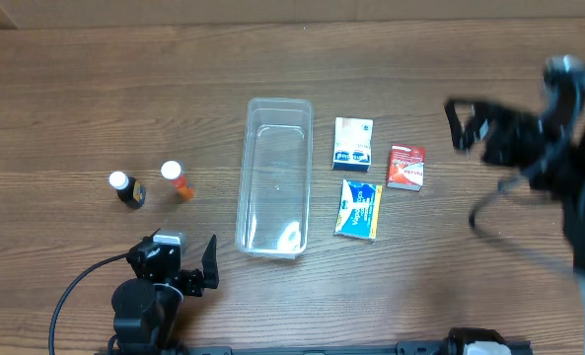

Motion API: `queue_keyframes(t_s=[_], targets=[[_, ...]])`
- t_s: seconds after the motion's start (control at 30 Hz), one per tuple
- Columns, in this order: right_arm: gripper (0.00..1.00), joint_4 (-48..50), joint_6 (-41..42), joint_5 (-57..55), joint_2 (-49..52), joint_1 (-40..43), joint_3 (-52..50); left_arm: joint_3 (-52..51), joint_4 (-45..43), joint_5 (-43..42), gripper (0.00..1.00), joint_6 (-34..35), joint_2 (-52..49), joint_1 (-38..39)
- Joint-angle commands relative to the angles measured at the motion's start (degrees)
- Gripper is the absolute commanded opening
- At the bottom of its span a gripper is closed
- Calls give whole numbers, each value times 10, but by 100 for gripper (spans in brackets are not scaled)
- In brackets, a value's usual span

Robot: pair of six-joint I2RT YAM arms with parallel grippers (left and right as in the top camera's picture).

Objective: Pack container
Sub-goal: 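Move the right gripper over the white Hansaplast box and grasp it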

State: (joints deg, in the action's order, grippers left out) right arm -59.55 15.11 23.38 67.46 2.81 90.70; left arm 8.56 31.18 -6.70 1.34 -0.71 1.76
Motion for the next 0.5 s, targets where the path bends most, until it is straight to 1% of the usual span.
queue_keyframes(t_s=[0.0,0.03,0.1,0.13,0.2,0.23,0.27,0.47], targets=[[100,-8,-12,0,108,-39,65,-2,-1,-4,100,4,4,-3],[100,-14,-6,-35,135,-58,70,-2,-1,-4,100,4,4,-3],[100,-30,22,-151,202,-115,71,-2,-1,-4,100,4,4,-3],[100,-35,33,-192,230,-134,71,-2,-1,-4,100,4,4,-3],[100,-35,52,-235,284,-162,71,-2,-1,-4,100,4,4,-3],[100,-32,54,-233,315,-172,71,-2,-1,-4,100,4,4,-3],[100,-23,60,-233,369,-185,71,-2,-1,-4,100,4,4,-3],[100,23,57,-233,468,-207,71,-2,-1,-4,100,4,4,-3]])
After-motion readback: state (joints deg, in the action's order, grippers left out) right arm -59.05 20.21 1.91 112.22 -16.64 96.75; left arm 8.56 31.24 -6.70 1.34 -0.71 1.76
